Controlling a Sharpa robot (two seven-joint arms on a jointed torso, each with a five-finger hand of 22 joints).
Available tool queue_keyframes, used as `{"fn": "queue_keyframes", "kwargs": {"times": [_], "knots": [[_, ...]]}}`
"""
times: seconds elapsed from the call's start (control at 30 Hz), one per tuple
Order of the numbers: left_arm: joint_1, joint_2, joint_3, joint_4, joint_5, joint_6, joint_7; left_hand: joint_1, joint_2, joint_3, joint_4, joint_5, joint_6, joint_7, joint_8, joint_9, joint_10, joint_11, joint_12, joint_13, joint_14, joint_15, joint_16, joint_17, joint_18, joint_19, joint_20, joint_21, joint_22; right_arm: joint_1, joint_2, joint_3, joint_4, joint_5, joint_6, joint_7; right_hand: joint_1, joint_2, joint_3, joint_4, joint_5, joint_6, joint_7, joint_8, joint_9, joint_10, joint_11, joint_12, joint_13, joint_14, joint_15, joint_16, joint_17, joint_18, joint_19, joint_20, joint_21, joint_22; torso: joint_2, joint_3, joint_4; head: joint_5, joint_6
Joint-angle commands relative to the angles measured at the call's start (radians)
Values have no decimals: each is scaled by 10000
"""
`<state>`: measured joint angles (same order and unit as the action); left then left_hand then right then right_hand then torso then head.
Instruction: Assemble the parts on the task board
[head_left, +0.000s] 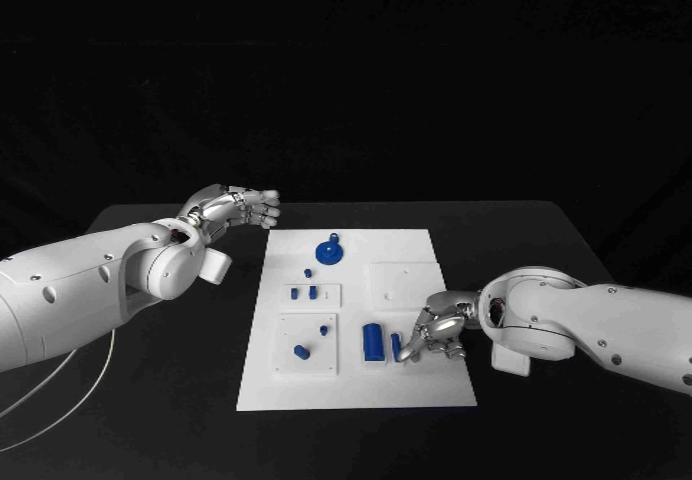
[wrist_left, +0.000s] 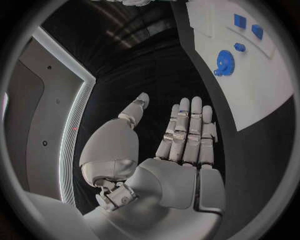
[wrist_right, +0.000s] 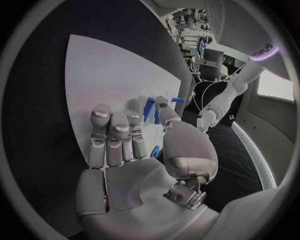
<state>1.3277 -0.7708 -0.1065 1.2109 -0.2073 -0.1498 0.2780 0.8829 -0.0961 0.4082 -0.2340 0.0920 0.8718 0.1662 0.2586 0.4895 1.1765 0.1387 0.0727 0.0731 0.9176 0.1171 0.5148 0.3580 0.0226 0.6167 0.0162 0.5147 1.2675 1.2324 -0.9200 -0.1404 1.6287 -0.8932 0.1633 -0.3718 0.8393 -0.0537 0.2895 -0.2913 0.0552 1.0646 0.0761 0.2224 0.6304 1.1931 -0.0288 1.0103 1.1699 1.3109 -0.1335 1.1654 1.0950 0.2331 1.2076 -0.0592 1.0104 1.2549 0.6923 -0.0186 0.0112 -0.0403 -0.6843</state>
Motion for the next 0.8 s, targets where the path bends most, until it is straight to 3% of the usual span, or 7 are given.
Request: {"fn": "queue_keyframes", "kwargs": {"times": [0.03,0.4,0.7,0.8], "knots": [[7,17,5,11,46,133,46,-35,23,25,55,21,-64,-19,69,-14,-74,-30,-16,-7,36,17,-47,13,174,29,23,-31,13,-77,2,-68,-18,-181,396,-206,137,-3,-22,-6,-61,-89,39,-36,-1,37,-29,-59,-5,12,-26,-46,-11,287,-21,-22,-27,-15,2,-12,7,-11,-9],[7,8,4,19,46,132,46,-27,26,30,54,23,-65,-18,70,-16,-76,-29,-17,-7,36,17,-53,21,174,30,23,-35,18,-77,73,-68,60,-450,146,-308,609,17,193,27,-22,-46,52,-50,-41,63,-16,-65,-14,32,-9,-58,-21,287,7,40,-25,-35,4,-14,11,-5,-32],[7,-7,4,20,45,132,41,-26,27,31,56,23,-67,-17,70,-17,-77,-28,-17,-7,36,18,-58,26,173,30,25,-38,21,-78,109,-69,88,-679,-238,-580,523,84,1138,256,-38,63,61,-78,-151,132,-15,-62,-35,83,6,-67,-40,287,96,146,-10,-76,2,-10,3,10,-56],[7,-6,4,24,45,138,44,-27,28,31,58,23,-67,-17,70,-17,-77,-28,-17,-7,37,18,-59,28,172,31,25,-39,22,-78,118,-69,96,-716,-264,-630,427,8,1540,378,-47,85,51,-74,-161,144,-17,-53,-29,93,-2,-56,-36,287,121,148,13,-76,2,-7,2,10,-65]]}}
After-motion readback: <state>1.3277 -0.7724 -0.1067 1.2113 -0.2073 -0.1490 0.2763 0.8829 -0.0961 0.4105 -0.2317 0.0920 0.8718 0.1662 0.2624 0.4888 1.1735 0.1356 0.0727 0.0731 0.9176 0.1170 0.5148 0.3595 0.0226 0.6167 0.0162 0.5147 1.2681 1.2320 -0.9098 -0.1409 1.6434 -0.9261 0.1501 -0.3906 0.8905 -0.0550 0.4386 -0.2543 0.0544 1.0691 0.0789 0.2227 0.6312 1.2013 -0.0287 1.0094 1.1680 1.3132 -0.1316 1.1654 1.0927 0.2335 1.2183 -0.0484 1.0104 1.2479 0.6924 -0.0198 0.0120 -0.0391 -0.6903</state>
